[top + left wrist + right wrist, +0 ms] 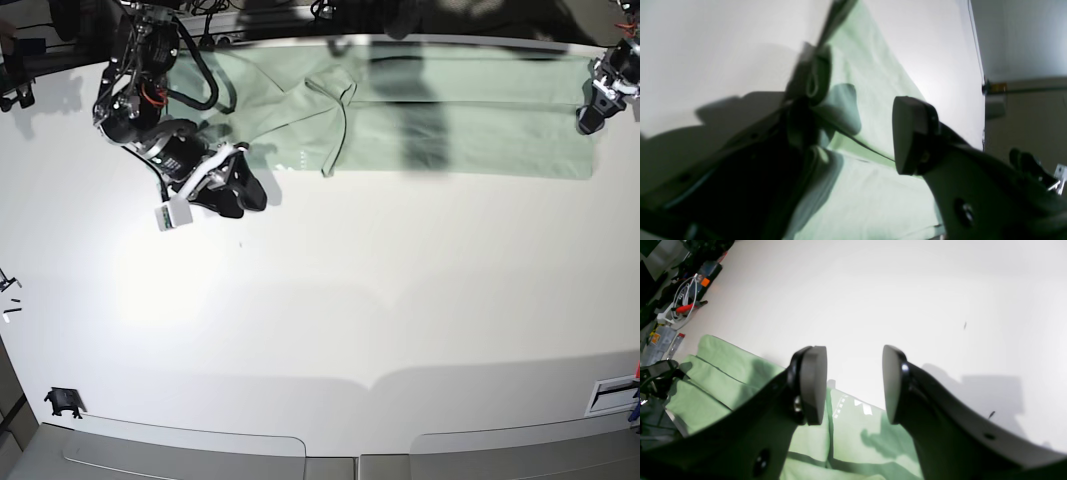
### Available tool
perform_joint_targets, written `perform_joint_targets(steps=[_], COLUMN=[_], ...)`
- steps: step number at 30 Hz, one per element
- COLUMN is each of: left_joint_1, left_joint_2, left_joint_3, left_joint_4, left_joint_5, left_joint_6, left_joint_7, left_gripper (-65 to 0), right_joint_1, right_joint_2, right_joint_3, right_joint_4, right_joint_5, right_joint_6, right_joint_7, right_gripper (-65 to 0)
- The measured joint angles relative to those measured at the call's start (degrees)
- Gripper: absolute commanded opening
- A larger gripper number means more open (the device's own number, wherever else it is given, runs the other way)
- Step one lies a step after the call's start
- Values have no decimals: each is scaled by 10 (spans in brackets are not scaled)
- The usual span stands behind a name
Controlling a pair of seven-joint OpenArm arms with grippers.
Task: Fold the T-shirt properly
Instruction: 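Move the left gripper onto the shirt's other end and grasp it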
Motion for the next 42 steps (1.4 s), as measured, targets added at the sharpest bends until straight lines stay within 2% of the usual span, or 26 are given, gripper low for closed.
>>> perform_joint_targets(steps=[2, 4, 6, 8, 9, 14, 16, 19, 21, 23, 28, 32, 34, 38, 42], left_joint_1=[0, 0, -1, -1, -1, 0, 1, 2, 3, 11, 47, 72, 71, 69, 70], left_joint_2=[0, 0, 0, 0, 0, 0, 1, 5, 14, 33, 92, 171, 200, 233, 246], left_joint_3=[2, 2, 2, 2, 2, 3, 3, 6, 8, 10, 9, 11, 11, 42, 130], left_joint_4=[0, 0, 0, 0, 0, 2, 14, 54, 93, 142, 297, 401, 436, 469, 469], left_joint_5=[0, 3, 11, 11, 11, 11, 9, -6, -9, -30, -45, -41, -41, -19, 27], left_joint_6=[0, 0, -2, -2, -2, -2, 4, 13, 19, 19, 17, 17, 17, 17, 17], left_joint_7=[0, 0, 3, 6, 6, -19, -17, 25, 74, 104, 111, 122, 118, 84, 71], left_gripper=[-304, -356, -463, -608, -650, -650, -650, -650, -650, -650, -650, -650, -650, -650, -650], right_joint_1=[0, 0, 0, 0, 0, 0, 0, 0, 0, 0, 0, 1, 0, 0, 1], right_joint_2=[0, 0, 0, 0, 0, 0, 0, 0, 0, 0, 3, 23, 31, 40, 38], right_joint_3=[0, 0, 0, 0, 0, 0, 0, 0, 0, 0, 13, 50, 70, 99, 104], right_joint_4=[0, 0, 0, 0, 0, 0, 0, 0, 0, 0, 0, 0, 0, 0, 0], right_joint_5=[0, 0, 0, 0, 0, -1, -31, -108, -143, -179, -257, -259, -259, -260, -238], right_joint_6=[0, 0, 0, 0, 0, 0, -20, -63, -81, -108, -141, -149, -151, -157, -157], right_joint_7=[0, 0, 0, 0, 0, 0, 3, 14, 34, 42, 75, 82, 83, 84, 86], right_gripper=[-396, -396, -396, -396, -396, -396, -396, -396, -396, -396, -396, -396, -396, -396, -396])
